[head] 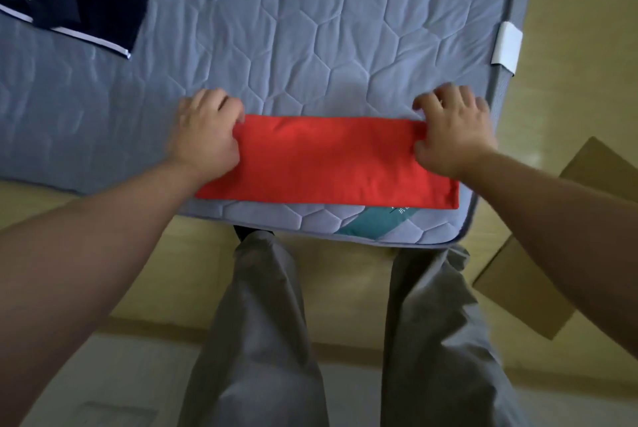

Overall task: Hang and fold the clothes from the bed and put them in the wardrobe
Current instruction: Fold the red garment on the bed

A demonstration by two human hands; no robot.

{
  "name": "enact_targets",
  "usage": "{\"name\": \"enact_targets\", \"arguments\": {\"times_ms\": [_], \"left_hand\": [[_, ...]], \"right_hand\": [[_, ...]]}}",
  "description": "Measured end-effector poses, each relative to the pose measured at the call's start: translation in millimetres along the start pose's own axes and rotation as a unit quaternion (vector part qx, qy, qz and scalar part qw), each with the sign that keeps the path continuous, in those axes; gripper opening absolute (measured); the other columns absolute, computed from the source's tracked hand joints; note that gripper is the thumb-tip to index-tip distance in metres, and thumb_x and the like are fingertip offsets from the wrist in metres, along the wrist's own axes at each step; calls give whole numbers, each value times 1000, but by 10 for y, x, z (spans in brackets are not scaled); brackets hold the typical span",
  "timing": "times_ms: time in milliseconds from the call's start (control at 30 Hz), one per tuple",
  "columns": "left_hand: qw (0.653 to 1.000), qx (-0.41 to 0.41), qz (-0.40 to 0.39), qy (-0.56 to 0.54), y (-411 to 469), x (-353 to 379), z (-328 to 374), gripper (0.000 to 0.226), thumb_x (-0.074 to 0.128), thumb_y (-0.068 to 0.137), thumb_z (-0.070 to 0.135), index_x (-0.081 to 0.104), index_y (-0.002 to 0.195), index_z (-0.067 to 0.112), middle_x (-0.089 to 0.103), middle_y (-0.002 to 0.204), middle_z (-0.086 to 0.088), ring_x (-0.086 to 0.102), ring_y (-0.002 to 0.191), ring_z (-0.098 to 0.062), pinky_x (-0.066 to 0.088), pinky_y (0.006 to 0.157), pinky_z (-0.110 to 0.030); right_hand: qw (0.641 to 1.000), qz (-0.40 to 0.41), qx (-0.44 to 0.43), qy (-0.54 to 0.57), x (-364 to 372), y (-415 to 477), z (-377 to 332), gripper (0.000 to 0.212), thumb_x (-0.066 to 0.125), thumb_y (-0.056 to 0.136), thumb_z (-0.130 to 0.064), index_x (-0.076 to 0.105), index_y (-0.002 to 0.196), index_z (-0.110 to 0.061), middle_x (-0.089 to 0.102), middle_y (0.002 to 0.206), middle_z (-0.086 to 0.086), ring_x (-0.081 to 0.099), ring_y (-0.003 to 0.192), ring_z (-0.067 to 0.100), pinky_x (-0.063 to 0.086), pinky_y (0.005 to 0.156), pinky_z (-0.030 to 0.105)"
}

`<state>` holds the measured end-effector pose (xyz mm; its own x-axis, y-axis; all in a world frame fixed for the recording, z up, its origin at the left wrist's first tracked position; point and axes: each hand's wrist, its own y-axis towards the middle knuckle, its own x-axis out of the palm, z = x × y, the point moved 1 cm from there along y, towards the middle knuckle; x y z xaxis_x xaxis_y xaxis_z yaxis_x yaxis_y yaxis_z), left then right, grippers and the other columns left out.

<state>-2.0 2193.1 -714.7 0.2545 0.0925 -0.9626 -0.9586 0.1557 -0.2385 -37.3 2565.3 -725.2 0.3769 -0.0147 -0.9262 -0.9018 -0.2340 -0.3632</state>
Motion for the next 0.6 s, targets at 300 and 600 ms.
{"name": "enact_targets", "arguments": {"times_ms": [300,600], "left_hand": [[925,-6,-374,68,675,249,-49,31,76,70,22,53,90,25,68,105,-11,65,98,-33,51,75,-30],[978,16,-204,36,584,-576,-241,25,70,68,11,53,80,25,61,94,-9,64,89,-37,46,68,-36]], "right_hand": [[925,-378,9,-40,-73,574,-36,42,77,69,-15,67,109,-10,68,100,10,62,85,27,45,62,27],[971,-222,-59,-62,-759,714,69,16,67,79,-16,55,90,-19,63,94,12,61,91,34,45,72,33]]}}
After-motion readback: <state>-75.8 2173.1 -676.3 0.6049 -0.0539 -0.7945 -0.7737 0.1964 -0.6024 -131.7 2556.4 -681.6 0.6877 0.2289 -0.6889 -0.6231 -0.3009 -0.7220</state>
